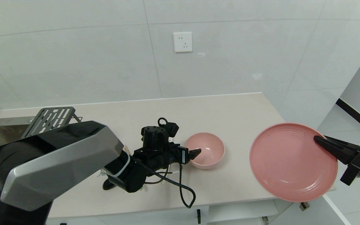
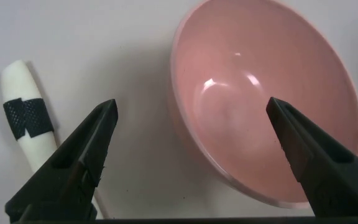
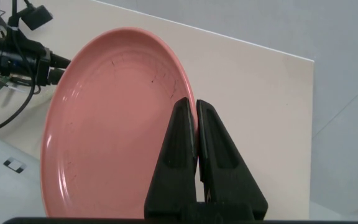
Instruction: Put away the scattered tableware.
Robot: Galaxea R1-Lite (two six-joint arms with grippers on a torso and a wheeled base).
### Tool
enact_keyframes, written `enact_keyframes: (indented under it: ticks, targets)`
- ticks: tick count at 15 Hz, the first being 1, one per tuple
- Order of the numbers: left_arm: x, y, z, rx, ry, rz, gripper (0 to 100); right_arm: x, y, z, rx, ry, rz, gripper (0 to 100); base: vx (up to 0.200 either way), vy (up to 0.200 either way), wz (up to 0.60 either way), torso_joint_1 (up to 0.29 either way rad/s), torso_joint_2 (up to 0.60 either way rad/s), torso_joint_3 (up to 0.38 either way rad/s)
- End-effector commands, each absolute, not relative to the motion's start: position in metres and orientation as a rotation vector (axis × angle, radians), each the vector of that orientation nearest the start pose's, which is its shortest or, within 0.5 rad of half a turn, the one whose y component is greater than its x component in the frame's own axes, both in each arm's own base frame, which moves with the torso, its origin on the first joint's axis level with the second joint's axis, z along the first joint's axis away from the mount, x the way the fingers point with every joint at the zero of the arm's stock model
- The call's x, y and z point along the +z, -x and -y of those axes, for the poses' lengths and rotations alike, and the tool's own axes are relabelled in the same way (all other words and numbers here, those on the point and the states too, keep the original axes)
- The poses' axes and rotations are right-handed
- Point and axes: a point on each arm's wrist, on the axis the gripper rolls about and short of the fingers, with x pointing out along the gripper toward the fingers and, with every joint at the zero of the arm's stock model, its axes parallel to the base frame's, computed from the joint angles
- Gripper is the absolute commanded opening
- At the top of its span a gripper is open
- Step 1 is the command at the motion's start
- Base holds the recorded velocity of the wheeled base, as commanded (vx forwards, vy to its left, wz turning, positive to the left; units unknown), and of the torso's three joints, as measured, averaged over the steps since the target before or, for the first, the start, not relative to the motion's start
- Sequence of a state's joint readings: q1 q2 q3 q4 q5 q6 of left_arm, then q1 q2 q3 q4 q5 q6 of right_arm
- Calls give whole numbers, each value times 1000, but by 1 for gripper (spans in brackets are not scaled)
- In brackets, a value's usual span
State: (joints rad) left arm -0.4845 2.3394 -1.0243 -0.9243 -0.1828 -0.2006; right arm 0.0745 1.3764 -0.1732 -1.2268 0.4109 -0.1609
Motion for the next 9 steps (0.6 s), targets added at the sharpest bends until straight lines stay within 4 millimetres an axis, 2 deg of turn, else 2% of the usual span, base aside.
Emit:
enact_keyframes:
  ticks: [1, 7, 8, 9]
  targets:
    - [24, -370, 200, -621, 131, -464, 100, 159, -176, -23, 489, 160, 53, 0, 0, 0, 0, 0, 0, 0]
    - [21, -369, 203, -632, 128, -467, 100, 159, -173, -24, 496, 160, 54, 0, 0, 0, 0, 0, 0, 0]
    - [21, -368, 204, -636, 129, -467, 0, 159, -173, -24, 496, 160, 57, 0, 0, 0, 0, 0, 0, 0]
    - [22, -367, 205, -639, 128, -467, 0, 159, -173, -24, 495, 160, 55, 0, 0, 0, 0, 0, 0, 0]
